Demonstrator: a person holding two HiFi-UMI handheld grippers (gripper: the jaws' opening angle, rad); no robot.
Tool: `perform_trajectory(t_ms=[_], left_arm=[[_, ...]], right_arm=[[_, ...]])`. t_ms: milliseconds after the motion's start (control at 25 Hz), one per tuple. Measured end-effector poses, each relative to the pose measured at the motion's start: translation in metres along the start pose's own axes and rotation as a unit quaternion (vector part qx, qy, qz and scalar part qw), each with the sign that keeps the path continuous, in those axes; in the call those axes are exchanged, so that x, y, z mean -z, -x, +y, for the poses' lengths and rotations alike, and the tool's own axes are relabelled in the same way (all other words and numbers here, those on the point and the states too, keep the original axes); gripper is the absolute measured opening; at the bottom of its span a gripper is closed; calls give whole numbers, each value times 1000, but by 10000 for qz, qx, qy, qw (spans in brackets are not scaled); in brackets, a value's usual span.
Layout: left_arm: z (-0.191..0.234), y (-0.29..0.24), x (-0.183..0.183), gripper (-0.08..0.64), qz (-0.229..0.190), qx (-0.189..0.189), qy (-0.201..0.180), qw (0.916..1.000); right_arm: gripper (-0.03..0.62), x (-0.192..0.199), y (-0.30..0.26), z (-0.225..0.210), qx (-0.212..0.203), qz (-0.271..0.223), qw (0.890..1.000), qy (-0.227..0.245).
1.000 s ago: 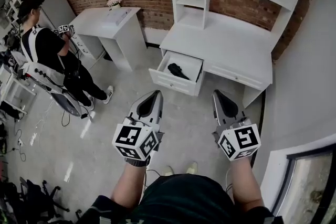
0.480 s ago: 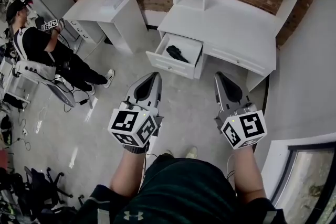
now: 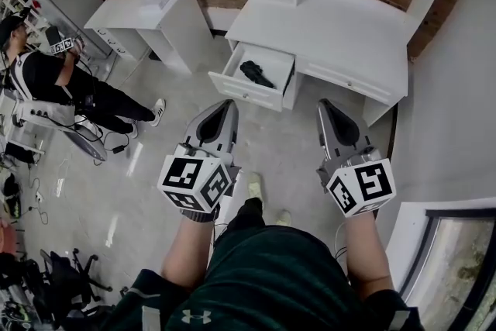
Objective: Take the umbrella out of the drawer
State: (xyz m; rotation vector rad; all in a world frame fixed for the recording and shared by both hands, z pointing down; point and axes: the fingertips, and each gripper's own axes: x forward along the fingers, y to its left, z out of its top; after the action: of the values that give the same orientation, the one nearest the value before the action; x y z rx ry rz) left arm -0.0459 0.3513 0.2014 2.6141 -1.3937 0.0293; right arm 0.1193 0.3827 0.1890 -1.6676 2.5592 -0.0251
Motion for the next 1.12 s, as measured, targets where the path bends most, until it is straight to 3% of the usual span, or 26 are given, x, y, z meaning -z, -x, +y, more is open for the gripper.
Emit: perform_trajectory(t_ms=[320,1120], left_arm=[[31,-51,4,7,44,133,66,9999],[182,-204,4,7,280,569,247,9977]], right_arm=[[5,10,-49,-22,104,85,9999,72],[5,38,-254,-45,389,386,9981,267]])
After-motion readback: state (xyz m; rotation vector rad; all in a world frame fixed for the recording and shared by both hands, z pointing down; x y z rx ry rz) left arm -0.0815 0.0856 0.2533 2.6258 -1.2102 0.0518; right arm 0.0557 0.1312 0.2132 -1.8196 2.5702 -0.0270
